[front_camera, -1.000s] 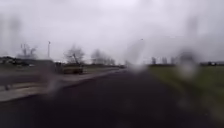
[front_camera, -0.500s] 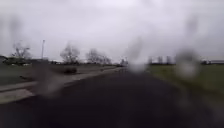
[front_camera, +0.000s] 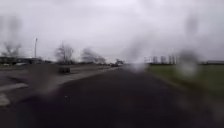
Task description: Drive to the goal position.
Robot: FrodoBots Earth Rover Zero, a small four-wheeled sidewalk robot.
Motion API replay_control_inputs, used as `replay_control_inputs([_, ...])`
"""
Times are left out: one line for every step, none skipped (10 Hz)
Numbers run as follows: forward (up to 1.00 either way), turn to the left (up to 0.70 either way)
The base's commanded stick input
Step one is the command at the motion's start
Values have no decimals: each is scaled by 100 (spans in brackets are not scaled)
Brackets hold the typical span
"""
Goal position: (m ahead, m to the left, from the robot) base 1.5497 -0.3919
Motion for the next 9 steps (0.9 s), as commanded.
replay_control_inputs([100,-1])
replay_control_inputs([100,0])
replay_control_inputs([100,0])
replay_control_inputs([100,0])
replay_control_inputs([100,0])
replay_control_inputs([100,0])
replay_control_inputs([100,0])
replay_control_inputs([100,0])
replay_control_inputs([100,0])
